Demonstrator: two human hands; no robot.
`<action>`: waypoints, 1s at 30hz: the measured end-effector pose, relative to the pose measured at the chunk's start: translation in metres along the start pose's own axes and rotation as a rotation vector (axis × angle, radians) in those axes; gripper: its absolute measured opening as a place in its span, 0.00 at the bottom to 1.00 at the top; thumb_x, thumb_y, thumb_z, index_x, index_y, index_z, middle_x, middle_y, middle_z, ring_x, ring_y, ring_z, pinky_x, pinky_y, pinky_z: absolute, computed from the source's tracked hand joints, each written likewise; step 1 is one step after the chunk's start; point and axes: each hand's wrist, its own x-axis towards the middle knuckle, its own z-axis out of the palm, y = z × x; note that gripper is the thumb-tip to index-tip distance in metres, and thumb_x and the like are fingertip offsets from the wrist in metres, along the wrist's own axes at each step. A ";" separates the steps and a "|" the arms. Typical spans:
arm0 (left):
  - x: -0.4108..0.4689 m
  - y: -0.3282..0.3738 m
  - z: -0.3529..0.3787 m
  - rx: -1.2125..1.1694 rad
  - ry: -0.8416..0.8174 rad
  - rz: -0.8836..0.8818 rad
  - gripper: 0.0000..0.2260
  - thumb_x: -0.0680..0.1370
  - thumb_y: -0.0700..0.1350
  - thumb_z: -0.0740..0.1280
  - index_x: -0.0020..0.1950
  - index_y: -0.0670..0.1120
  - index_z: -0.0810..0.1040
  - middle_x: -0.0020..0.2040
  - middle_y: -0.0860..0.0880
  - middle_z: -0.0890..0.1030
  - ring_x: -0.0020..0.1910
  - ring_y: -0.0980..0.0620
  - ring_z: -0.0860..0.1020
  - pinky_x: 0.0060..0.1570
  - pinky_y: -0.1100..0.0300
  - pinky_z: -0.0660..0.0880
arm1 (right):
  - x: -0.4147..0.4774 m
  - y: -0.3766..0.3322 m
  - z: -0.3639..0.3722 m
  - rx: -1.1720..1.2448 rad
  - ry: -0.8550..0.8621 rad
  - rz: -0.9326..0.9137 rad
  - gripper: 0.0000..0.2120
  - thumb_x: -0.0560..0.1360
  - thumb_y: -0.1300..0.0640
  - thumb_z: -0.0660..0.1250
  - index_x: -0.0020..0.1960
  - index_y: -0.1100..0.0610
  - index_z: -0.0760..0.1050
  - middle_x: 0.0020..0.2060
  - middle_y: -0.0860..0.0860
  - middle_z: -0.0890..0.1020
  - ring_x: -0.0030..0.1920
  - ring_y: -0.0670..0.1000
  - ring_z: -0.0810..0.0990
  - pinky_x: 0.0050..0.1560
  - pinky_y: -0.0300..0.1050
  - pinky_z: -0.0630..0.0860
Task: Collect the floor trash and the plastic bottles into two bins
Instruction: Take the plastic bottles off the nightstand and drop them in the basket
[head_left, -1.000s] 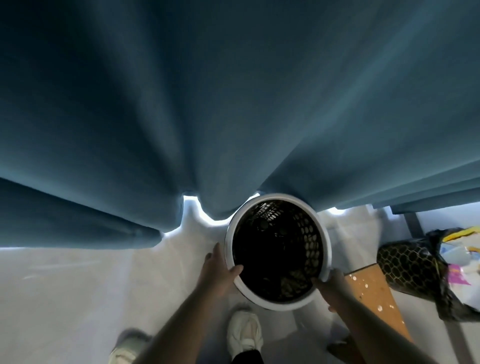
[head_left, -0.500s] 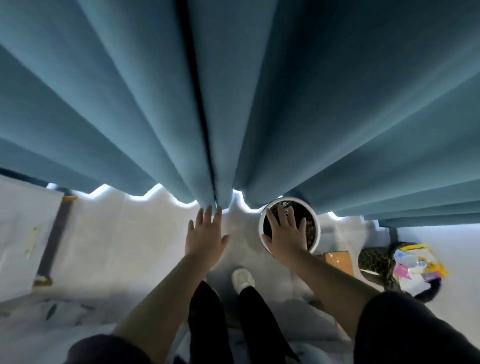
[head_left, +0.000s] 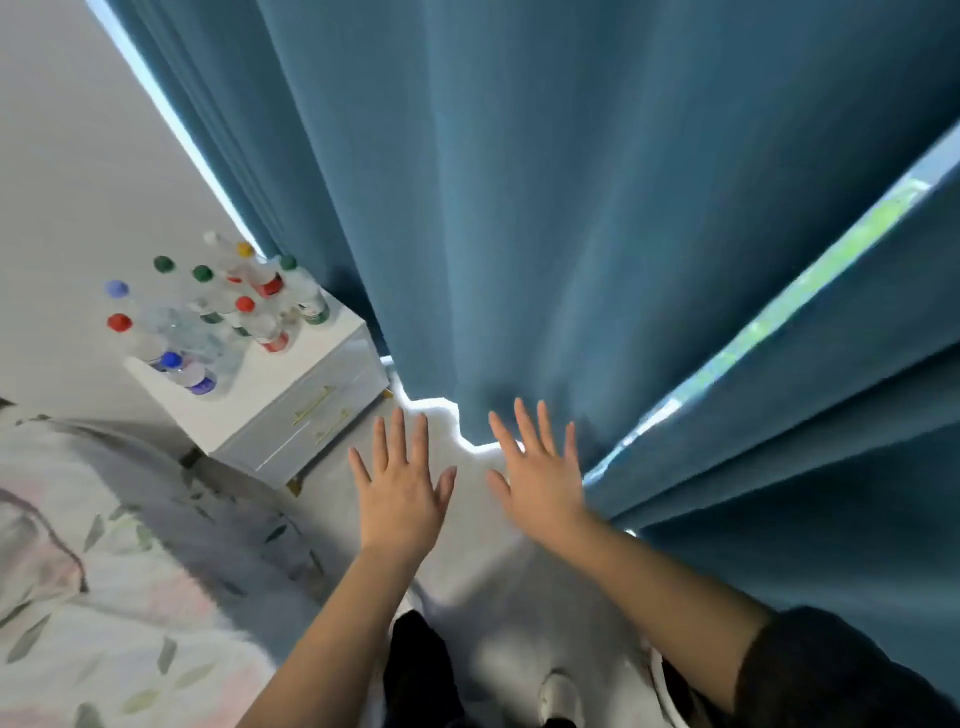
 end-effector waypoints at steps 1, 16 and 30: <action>0.011 -0.021 -0.006 -0.009 -0.004 -0.038 0.32 0.76 0.62 0.49 0.74 0.44 0.65 0.74 0.42 0.64 0.74 0.40 0.61 0.66 0.35 0.61 | 0.020 -0.019 -0.006 0.013 0.010 -0.022 0.32 0.78 0.42 0.58 0.78 0.48 0.51 0.78 0.54 0.51 0.77 0.61 0.48 0.71 0.67 0.46; 0.152 -0.264 -0.046 -0.060 -0.044 -0.377 0.31 0.80 0.61 0.51 0.78 0.49 0.48 0.79 0.46 0.46 0.78 0.43 0.44 0.72 0.37 0.48 | 0.262 -0.223 -0.040 -0.074 -0.136 -0.307 0.31 0.81 0.42 0.50 0.77 0.47 0.37 0.77 0.53 0.39 0.77 0.58 0.38 0.74 0.62 0.44; 0.252 -0.391 -0.009 -0.184 -0.223 -0.651 0.30 0.79 0.57 0.58 0.77 0.47 0.53 0.78 0.44 0.52 0.77 0.44 0.51 0.71 0.47 0.61 | 0.440 -0.325 -0.001 -0.164 -0.381 -0.424 0.34 0.79 0.54 0.59 0.77 0.48 0.43 0.77 0.55 0.50 0.74 0.60 0.56 0.67 0.55 0.64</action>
